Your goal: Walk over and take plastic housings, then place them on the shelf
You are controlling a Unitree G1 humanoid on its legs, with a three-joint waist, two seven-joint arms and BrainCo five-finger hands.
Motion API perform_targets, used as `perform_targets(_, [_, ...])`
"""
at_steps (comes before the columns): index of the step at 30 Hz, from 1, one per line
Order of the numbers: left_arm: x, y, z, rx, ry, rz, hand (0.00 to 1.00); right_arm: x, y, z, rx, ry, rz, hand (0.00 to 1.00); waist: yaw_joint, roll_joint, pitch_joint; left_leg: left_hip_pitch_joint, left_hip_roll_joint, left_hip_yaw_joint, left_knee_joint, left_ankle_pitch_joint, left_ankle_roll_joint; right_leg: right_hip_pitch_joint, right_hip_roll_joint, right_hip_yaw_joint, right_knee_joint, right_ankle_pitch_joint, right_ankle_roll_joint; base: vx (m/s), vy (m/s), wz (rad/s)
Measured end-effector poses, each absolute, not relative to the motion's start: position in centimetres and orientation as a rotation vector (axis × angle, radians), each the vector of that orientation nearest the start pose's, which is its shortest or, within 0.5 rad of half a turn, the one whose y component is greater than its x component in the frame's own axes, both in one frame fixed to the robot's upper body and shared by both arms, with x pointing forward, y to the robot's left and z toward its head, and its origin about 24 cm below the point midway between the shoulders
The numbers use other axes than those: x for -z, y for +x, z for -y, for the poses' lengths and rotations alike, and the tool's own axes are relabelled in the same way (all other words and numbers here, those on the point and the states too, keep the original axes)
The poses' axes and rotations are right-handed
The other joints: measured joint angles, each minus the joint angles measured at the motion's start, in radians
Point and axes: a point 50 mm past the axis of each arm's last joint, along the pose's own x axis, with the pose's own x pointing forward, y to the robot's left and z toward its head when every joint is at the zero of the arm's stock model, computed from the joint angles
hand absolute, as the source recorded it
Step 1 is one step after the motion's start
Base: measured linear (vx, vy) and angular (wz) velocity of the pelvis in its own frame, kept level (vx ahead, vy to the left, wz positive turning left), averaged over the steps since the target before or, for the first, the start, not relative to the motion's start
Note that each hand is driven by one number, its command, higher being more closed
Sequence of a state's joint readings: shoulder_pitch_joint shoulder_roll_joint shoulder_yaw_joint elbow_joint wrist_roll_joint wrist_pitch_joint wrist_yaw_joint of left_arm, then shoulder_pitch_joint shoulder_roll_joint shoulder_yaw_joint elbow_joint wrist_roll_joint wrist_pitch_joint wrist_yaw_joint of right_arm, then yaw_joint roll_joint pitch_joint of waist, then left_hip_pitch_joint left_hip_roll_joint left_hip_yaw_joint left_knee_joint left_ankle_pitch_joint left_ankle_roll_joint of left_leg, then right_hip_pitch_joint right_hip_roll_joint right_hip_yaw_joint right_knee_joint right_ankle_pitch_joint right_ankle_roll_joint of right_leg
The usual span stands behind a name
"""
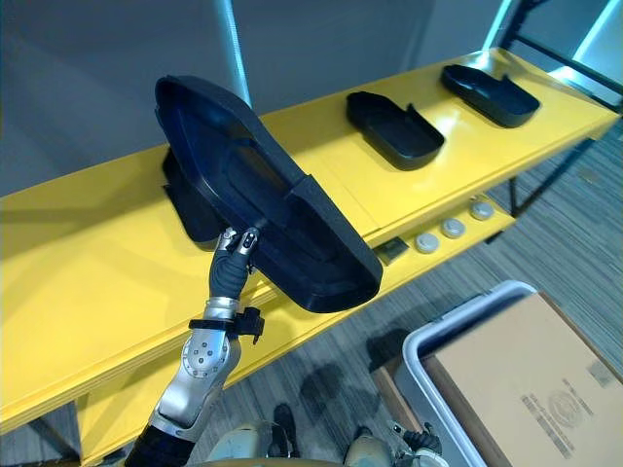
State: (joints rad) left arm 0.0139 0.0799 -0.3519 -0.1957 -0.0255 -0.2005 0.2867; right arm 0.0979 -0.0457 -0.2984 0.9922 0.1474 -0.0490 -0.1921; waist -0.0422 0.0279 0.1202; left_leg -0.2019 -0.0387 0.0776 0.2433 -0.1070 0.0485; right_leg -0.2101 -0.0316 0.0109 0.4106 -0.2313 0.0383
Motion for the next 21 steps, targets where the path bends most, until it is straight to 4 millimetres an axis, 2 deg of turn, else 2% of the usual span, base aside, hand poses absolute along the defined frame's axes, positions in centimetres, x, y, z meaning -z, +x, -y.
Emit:
perform_targets(2, [-9.9, 23.0, -9.1, 0.072, -0.080, 0.361, 1.00, 15.6, 8.5, 21.8, 0.590, 0.132, -1.033, 0.00, 0.006, -0.035, 0.007, 0.015, -0.038, -0.032, 0.008, 0.001, -0.002, 0.003, -0.043, -0.008, -0.006, 0.031, 0.011, 0.08, -0.131, 1.01])
perform_targets(3, [-9.8, 22.8, -9.2, 0.055, -0.101, 0.353, 1.00, 15.6, 8.2, 21.8, 0.591, 0.134, -1.041, 0.00, 0.011, -0.024, 0.005, 0.010, -0.032, -0.046, 0.009, -0.003, -0.007, 0.019, -0.045, -0.045, -0.005, 0.023, 0.000, 0.08, -0.189, 0.86])
perform_targets(5, [-10.1, 22.3, -9.5, 0.028, -0.130, 0.364, 1.00, 15.3, 8.5, 22.0, 0.592, 0.132, -1.019, 0.00, 0.028, -0.012, 0.001, 0.005, 0.014, 0.003, 0.002, -0.005, -0.021, 0.027, -0.040, -0.098, -0.038, 0.029, -0.014, 0.11, -0.205, 0.62])
perform_targets(8, [-10.3, 22.3, -9.3, 0.032, -0.145, 0.368, 1.00, 15.2, 8.9, 21.9, 0.586, 0.137, -0.999, 0.00, 0.030, -0.007, -0.004, 0.017, 0.050, 0.036, -0.036, 0.024, -0.064, 0.056, -0.032, -0.149, -0.070, 0.030, -0.016, 0.09, -0.164, 0.48])
perform_targets(9, [-10.1, 22.2, -9.4, 0.031, -0.148, 0.362, 1.00, 15.1, 9.2, 21.6, 0.575, 0.146, -0.990, 0.00, 0.032, -0.011, -0.003, 0.029, 0.055, 0.037, -0.055, 0.038, -0.069, 0.069, -0.024, -0.152, -0.087, 0.031, -0.019, 0.12, -0.130, 0.09])
perform_targets(14, [-9.4, 21.9, -9.7, 0.018, -0.149, 0.328, 1.00, 15.3, 9.1, 20.9, 0.567, 0.172, -0.995, 0.00, 0.027, -0.024, -0.021, 0.044, 0.055, 0.034, -0.100, 0.066, -0.064, 0.086, -0.015, -0.154, -0.134, 0.041, -0.032, 0.11, -0.042, 0.00])
perform_targets(18, [-9.3, 21.9, -9.6, 0.025, -0.148, 0.324, 1.00, 15.4, 8.8, 20.9, 0.575, 0.173, -1.002, 0.00, 0.025, -0.032, -0.023, 0.054, 0.050, 0.019, -0.095, 0.067, -0.063, 0.120, -0.019, -0.177, -0.154, 0.043, -0.034, 0.07, 0.001, 0.20])
perform_targets(21, [-9.5, 22.0, -9.5, 0.028, -0.145, 0.332, 1.00, 15.6, 8.6, 20.7, 0.574, 0.174, -1.015, 0.00, 0.027, -0.043, -0.025, 0.000, 0.057, 0.019, -0.043, 0.049, -0.066, 0.113, -0.030, -0.213, -0.155, 0.049, -0.040, -0.04, 0.001, 0.35])
